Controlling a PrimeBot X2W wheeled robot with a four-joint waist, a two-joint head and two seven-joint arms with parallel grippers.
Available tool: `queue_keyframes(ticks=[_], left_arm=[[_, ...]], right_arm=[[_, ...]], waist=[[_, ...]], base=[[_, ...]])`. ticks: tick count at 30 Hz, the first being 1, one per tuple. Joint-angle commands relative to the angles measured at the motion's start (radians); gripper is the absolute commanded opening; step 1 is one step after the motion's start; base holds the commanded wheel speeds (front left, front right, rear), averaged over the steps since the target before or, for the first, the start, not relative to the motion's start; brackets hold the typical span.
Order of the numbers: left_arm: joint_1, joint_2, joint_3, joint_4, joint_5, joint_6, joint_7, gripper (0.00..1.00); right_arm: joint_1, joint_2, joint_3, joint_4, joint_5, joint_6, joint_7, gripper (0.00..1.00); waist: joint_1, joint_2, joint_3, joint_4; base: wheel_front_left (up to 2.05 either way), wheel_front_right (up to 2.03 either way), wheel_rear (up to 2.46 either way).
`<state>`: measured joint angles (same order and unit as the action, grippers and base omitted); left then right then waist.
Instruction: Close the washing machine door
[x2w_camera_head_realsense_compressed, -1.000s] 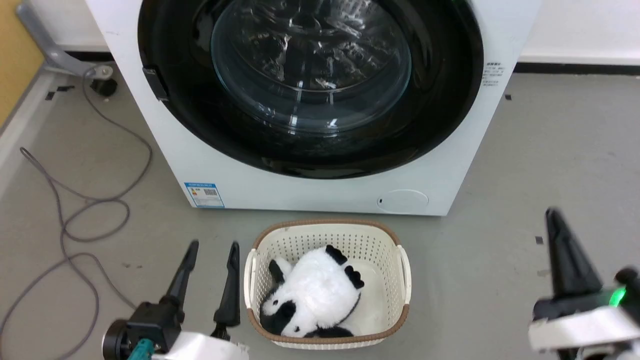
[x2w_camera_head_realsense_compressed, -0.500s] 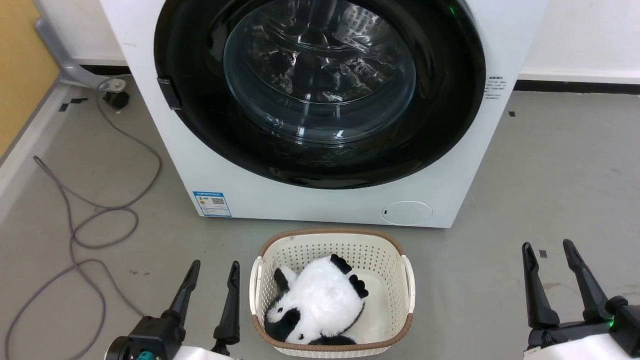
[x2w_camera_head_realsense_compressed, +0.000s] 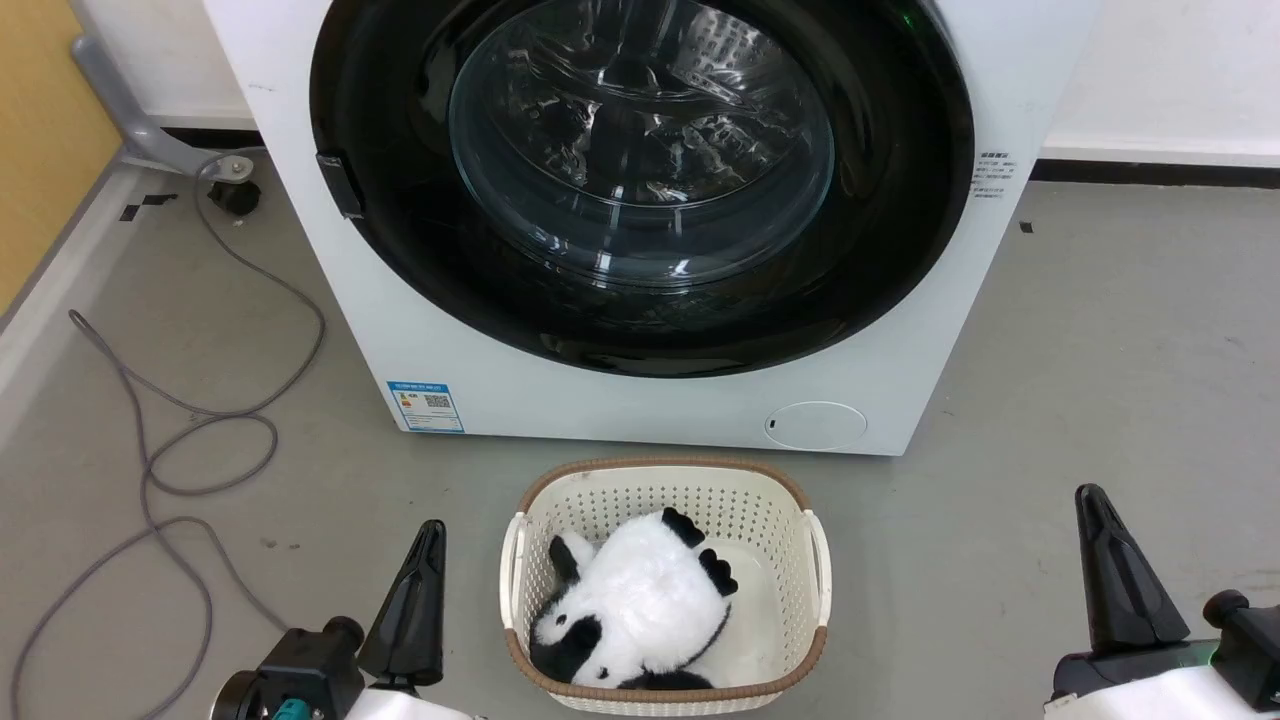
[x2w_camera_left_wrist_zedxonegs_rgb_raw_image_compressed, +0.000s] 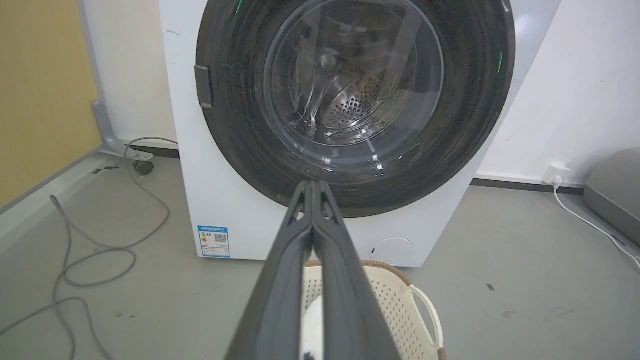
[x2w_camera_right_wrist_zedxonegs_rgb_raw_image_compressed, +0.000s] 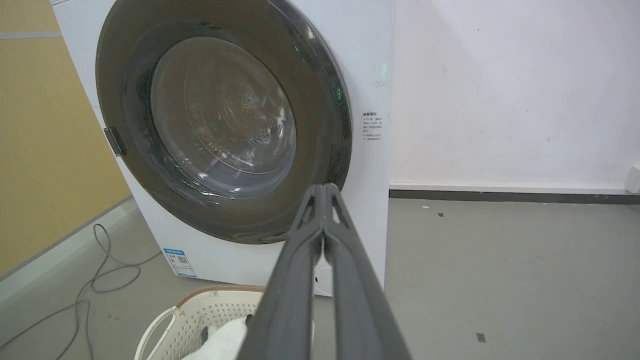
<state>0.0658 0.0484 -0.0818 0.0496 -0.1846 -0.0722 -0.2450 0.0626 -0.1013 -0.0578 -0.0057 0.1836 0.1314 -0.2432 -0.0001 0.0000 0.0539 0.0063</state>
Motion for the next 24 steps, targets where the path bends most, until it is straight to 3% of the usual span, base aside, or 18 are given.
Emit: queue_keyframes(ticks=[1,24], left_arm=[[-0.005,0.000,0.004,-0.003,0.010,0.005,0.007,0.00],[-0.017,0.001,0.020,-0.012,0.045,0.018,0.054,0.00]], right_arm=[[-0.004,0.003,0.003,0.000,-0.012,0.000,0.005,0.00],[-0.016,0.013,0.014,0.001,-0.046,0.000,0.052,0.00]], waist=[[0.0001,0.0000,-0.001,0.000],[0.0001,0.0000,-0.011,-0.001]], base=[[0.00,0.00,0.00],[0.00,0.00,0.00]])
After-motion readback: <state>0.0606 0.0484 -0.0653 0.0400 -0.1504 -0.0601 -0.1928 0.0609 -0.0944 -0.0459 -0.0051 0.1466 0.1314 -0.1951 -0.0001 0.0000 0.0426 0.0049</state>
